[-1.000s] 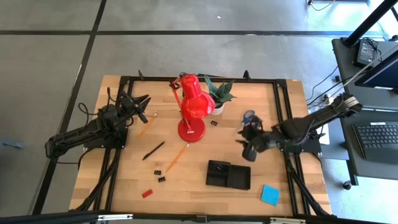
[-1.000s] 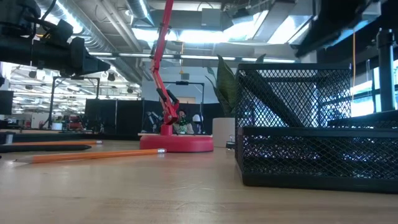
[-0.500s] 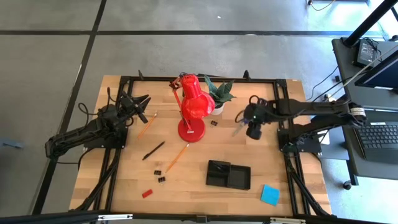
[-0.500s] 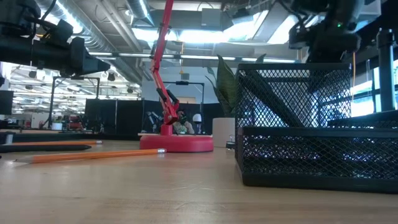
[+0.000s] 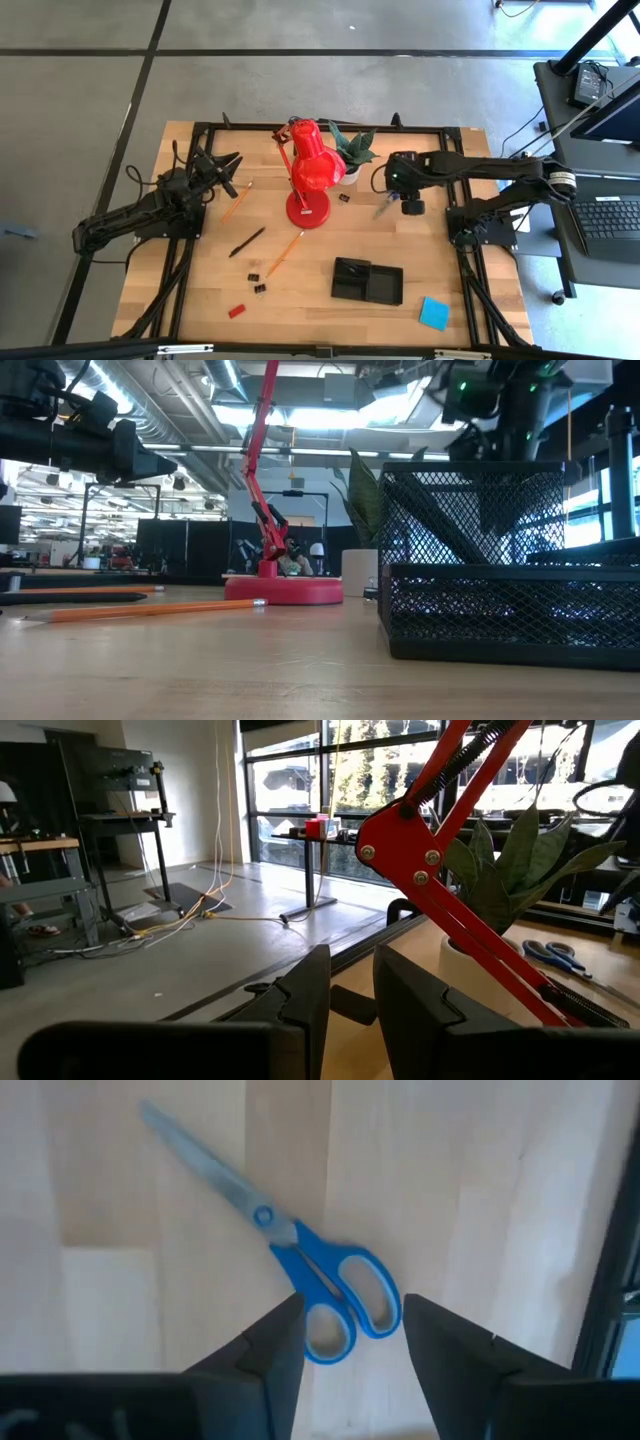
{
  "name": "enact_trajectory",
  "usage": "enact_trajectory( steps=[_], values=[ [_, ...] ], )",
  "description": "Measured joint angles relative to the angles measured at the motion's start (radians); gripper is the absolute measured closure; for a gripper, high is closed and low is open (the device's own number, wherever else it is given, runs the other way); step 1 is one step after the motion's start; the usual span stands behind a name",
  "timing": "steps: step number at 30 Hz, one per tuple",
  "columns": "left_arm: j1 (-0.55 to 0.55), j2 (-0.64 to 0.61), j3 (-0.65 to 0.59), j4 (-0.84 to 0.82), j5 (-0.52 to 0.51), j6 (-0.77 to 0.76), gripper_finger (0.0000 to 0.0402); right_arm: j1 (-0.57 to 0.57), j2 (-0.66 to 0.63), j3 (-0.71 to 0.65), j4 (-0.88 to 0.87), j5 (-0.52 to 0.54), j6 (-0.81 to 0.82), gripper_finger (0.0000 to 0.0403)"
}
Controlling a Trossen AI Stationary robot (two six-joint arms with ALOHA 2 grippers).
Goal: Pick and place office supplies into organizer
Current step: Put the blue scissors into the black desk organizer
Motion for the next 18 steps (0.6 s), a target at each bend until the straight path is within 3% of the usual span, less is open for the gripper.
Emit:
enact_trajectory(
  steps=[6, 18],
  values=[
    [0.000, 0.000, 0.000, 0.000, 0.000, 0.000, 0.0327, -0.042, 0.117, 0.000, -0.011, 0.079, -0.110, 0.0232],
    [0.000, 0.000, 0.000, 0.000, 0.000, 0.000, 0.0327, -0.088, 0.317, -0.001, -0.012, 0.100, -0.215, 0.0232]
  ],
)
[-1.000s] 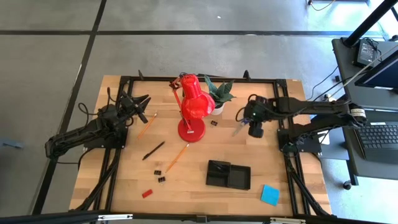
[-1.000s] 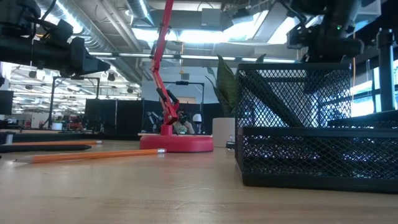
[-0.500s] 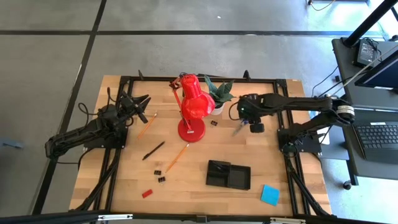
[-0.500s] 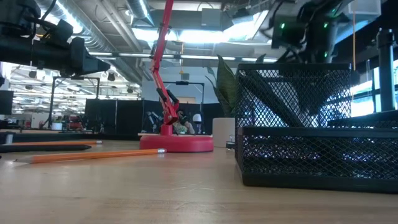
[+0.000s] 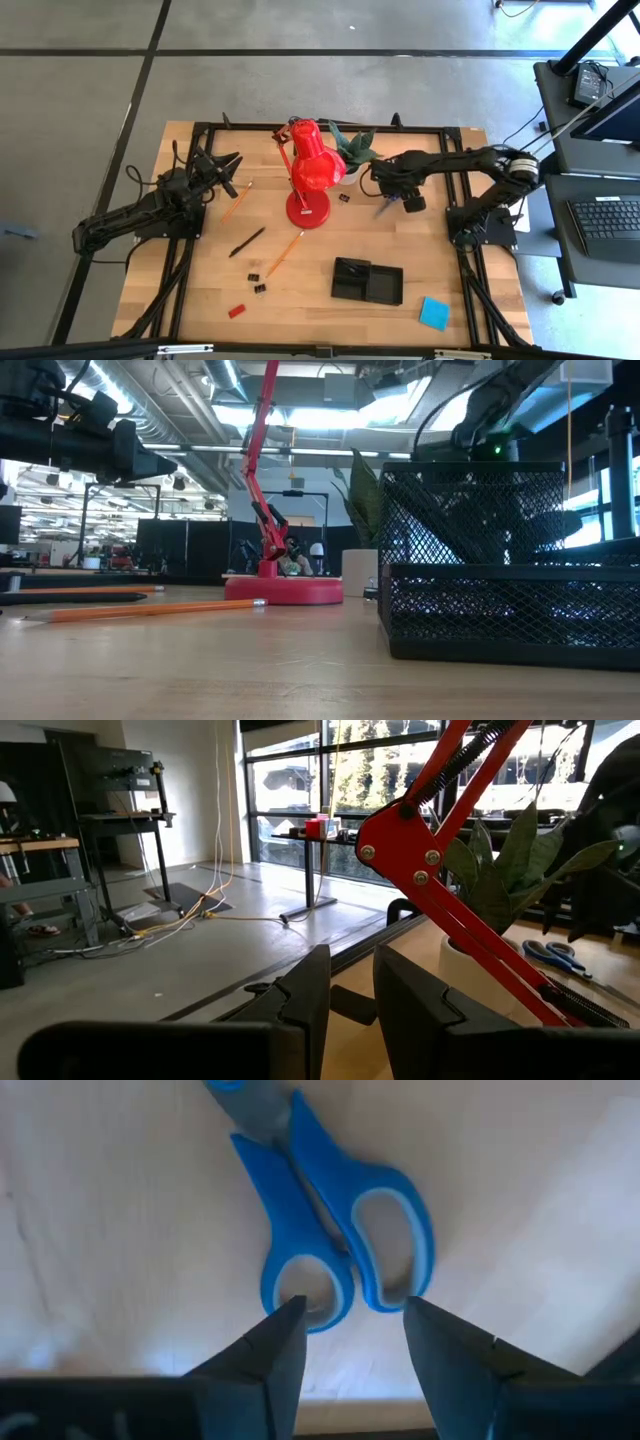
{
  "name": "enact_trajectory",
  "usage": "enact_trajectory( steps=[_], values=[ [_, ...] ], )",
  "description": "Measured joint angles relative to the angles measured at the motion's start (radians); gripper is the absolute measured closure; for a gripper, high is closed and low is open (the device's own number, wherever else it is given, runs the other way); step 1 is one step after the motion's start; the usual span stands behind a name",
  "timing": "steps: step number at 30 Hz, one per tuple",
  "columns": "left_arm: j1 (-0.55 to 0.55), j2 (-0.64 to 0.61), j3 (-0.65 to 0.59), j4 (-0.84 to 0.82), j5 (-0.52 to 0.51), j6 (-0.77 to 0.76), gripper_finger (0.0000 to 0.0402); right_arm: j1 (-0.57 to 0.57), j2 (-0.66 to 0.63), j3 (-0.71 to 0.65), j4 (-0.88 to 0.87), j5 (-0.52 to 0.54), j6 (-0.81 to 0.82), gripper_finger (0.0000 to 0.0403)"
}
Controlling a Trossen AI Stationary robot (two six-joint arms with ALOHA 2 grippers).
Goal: Pick and place office supplies into organizer
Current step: Put the blue scissors into the black desk organizer
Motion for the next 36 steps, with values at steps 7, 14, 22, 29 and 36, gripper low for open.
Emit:
enact_trajectory(
  steps=[7, 14, 22, 29, 36],
  values=[
    [0.000, 0.000, 0.000, 0.000, 0.000, 0.000, 0.0327, -0.005, 0.089, 0.000, 0.037, 0.084, -0.055, 0.0232],
    [0.000, 0.000, 0.000, 0.000, 0.000, 0.000, 0.0327, -0.020, 0.141, -0.001, 0.041, 0.056, -0.101, 0.0232],
    [0.000, 0.000, 0.000, 0.000, 0.000, 0.000, 0.0327, -0.019, 0.159, 0.003, 0.045, 0.036, -0.100, 0.0240],
    [0.000, 0.000, 0.000, 0.000, 0.000, 0.000, 0.0327, -0.019, 0.159, 0.002, 0.039, 0.021, -0.099, 0.0310],
    [0.000, 0.000, 0.000, 0.000, 0.000, 0.000, 0.0327, -0.019, 0.161, 0.001, 0.033, 0.019, -0.052, 0.0332]
  ],
)
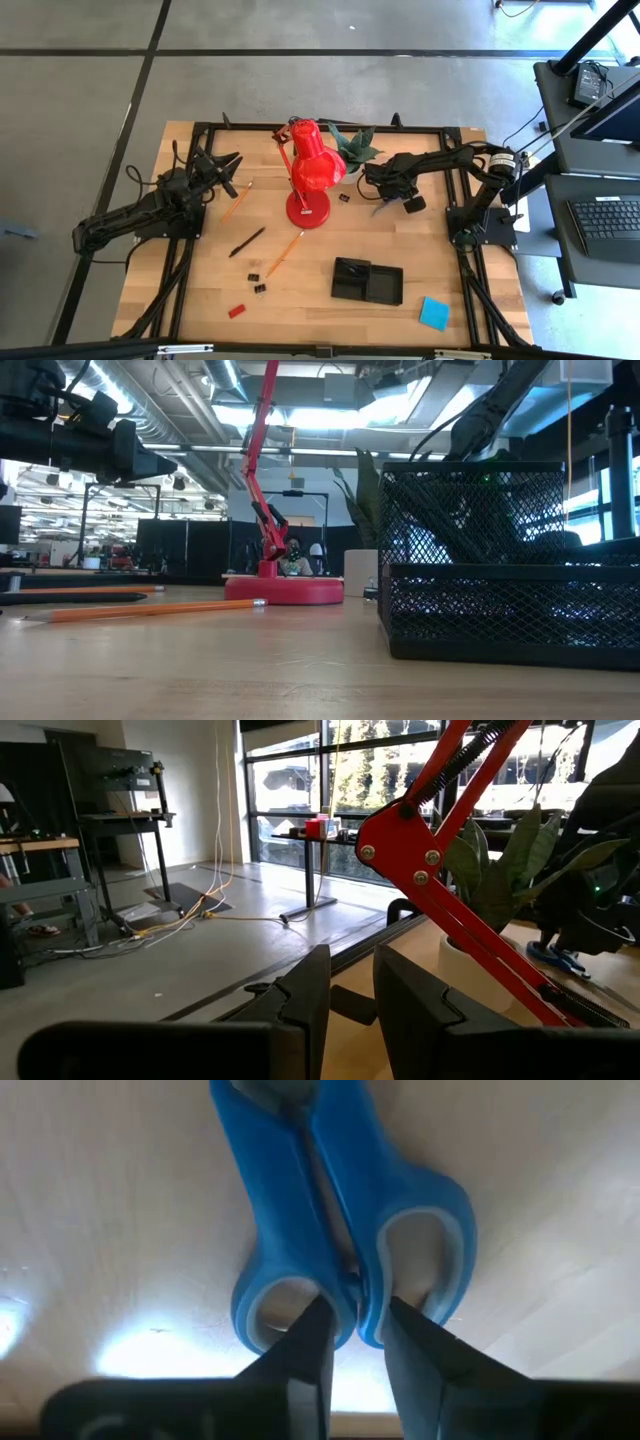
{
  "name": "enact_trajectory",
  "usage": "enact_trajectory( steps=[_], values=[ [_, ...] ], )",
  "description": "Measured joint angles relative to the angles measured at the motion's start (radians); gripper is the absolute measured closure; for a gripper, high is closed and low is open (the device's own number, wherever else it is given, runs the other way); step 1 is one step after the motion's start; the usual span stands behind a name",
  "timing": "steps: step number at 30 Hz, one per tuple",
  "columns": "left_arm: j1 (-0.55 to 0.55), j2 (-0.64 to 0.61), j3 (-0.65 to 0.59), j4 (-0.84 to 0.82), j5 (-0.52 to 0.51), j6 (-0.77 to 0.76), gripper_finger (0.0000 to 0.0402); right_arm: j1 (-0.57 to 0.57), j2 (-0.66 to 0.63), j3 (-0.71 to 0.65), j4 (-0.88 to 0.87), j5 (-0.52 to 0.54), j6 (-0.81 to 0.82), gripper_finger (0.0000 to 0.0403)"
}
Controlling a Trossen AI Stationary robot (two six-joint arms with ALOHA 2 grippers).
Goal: Pick and place office supplies into organizer
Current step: Put the blue scissors into the black desk organizer
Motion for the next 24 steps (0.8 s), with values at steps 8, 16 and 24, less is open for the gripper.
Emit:
enact_trajectory(
  steps=[8, 16, 24],
  values=[
    [0.000, 0.000, 0.000, 0.000, 0.000, 0.000, 0.0327, 0.020, -0.025, -0.004, -0.014, -0.012, 0.087, 0.0333],
    [0.000, 0.000, 0.000, 0.000, 0.000, 0.000, 0.0327, 0.107, -0.060, -0.004, -0.041, -0.017, 0.134, 0.0358],
    [0.000, 0.000, 0.000, 0.000, 0.000, 0.000, 0.0327, 0.177, -0.098, -0.004, -0.088, -0.049, 0.216, 0.0393]
  ],
)
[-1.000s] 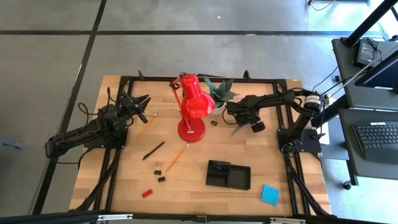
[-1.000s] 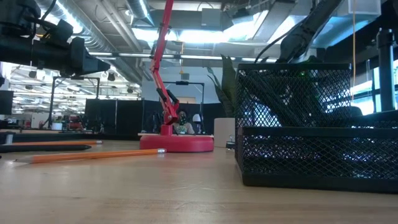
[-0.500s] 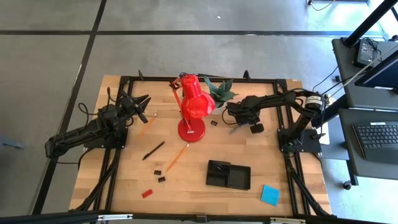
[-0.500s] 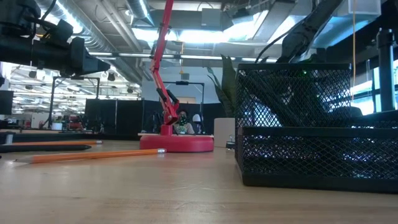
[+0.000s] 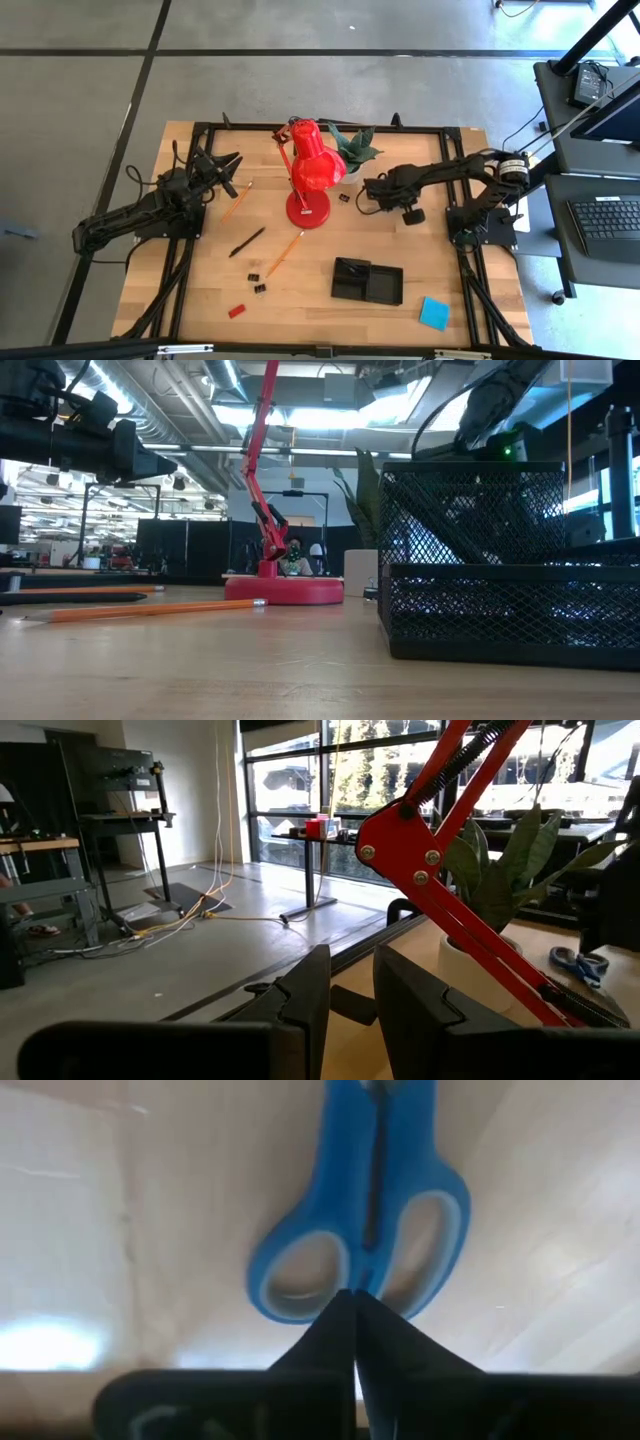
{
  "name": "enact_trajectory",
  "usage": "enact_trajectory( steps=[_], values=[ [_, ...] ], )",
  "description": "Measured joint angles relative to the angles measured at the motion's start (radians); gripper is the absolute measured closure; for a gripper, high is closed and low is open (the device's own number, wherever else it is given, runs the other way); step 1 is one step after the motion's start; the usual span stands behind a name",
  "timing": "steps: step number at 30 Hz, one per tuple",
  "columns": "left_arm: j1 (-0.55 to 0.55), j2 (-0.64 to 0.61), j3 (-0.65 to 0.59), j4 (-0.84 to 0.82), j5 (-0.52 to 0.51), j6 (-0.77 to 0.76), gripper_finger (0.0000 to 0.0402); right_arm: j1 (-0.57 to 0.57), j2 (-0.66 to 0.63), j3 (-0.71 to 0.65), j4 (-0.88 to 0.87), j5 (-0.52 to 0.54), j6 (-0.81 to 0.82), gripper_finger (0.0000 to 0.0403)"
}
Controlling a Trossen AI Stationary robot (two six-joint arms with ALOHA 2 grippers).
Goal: Pick and place office supplies into organizer
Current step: Put the blue scissors into the black desk organizer
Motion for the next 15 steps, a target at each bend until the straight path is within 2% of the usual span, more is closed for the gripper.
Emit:
enact_trajectory(
  steps=[9, 15],
  values=[
    [0.000, 0.000, 0.000, 0.000, 0.000, 0.000, 0.0327, 0.031, -0.001, -0.009, 0.040, -0.089, 0.089, 0.0399],
    [0.000, 0.000, 0.000, 0.000, 0.001, 0.000, 0.0327, 0.068, -0.006, -0.071, 0.086, -0.089, 0.148, 0.0394]
  ],
)
